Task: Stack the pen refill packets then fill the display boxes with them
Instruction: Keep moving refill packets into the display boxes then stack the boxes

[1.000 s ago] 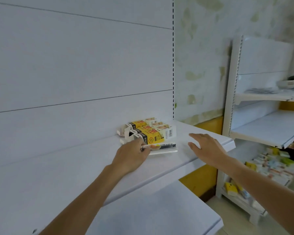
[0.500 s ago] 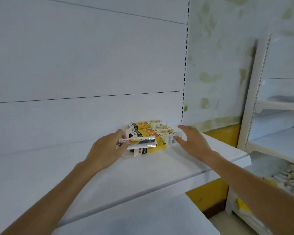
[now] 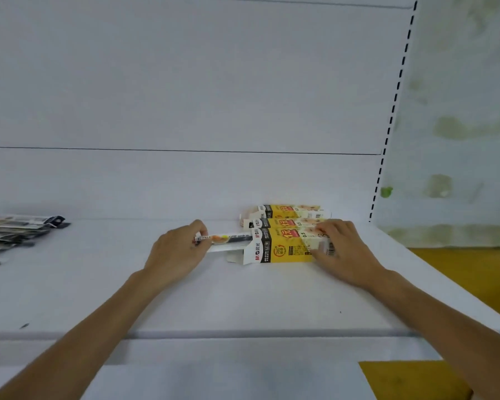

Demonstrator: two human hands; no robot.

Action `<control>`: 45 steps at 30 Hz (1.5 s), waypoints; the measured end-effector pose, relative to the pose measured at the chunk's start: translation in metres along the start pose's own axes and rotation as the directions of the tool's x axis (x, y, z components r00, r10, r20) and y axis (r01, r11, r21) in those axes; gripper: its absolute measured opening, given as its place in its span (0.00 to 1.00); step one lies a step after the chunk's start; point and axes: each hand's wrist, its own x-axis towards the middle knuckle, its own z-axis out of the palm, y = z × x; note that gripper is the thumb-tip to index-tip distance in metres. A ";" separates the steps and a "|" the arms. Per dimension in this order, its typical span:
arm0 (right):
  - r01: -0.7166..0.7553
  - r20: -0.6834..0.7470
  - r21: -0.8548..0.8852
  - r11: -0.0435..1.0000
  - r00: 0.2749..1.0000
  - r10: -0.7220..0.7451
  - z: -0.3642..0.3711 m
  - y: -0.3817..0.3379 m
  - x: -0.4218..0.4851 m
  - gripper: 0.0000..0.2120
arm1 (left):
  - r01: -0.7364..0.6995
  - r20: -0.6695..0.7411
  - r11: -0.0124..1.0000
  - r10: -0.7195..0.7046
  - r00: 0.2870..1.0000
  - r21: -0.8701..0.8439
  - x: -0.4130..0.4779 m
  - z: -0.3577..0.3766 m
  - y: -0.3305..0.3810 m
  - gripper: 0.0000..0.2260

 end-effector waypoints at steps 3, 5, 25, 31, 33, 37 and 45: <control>0.048 0.010 -0.024 0.999 0.999 -0.048 0.002 0.002 -0.002 0.30 | 0.006 0.092 0.995 0.003 0.996 -0.103 0.009 0.011 0.019 0.03; 0.059 0.012 -0.009 0.998 0.998 -0.059 0.004 0.003 -0.002 0.31 | 0.012 0.174 0.986 0.017 0.985 -0.164 0.018 0.019 0.033 0.05; 0.057 -0.082 0.067 0.996 0.995 -0.052 0.009 0.012 0.000 0.24 | 0.228 0.207 0.891 -0.156 0.966 -0.393 0.027 0.024 0.038 0.07; 0.041 -0.077 0.088 0.995 0.996 -0.034 0.008 0.014 -0.001 0.23 | 0.086 0.298 0.935 0.022 0.954 -0.344 0.030 0.049 0.062 0.10; 0.025 -0.066 0.099 0.995 0.998 -0.019 0.007 0.014 -0.002 0.24 | 0.114 0.309 0.915 0.012 0.951 -0.387 0.028 0.051 0.060 0.08; -0.001 -0.059 0.106 0.994 0.998 0.008 0.006 0.014 0.000 0.25 | 0.115 0.177 0.924 -0.053 0.983 -0.364 0.031 0.053 0.061 0.05; -0.106 0.039 -0.137 0.985 0.993 0.112 0.002 0.011 0.001 0.23 | 0.278 0.259 0.840 -0.170 0.951 -0.466 0.026 0.047 0.063 0.04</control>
